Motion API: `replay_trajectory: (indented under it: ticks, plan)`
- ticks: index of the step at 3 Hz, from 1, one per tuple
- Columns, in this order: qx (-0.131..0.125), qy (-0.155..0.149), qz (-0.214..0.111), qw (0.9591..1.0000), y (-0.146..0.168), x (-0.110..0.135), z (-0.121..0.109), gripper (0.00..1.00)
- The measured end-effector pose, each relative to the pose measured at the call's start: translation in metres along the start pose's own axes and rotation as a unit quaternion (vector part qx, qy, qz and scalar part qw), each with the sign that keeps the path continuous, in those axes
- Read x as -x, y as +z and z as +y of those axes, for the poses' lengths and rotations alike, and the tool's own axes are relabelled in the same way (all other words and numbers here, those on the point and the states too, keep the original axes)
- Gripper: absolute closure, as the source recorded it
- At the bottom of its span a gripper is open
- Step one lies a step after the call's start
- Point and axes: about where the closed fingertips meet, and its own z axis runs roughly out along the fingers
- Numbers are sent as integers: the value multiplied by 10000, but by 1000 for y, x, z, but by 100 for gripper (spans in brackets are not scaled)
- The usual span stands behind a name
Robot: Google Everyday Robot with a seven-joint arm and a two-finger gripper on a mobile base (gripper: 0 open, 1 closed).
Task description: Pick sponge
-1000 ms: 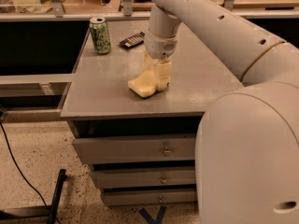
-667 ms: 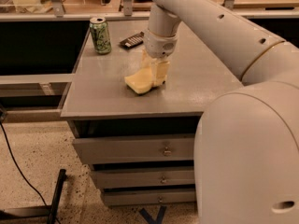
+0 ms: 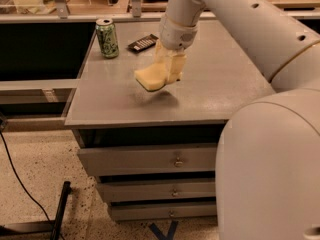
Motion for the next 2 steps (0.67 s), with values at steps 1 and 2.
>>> replay_trajectory:
  ticks: [1,2]
  plan:
    - [-457,238,-441,9977,-53,9,1,100]
    - [-585,212,-483,9969,-51,12,-9,100]
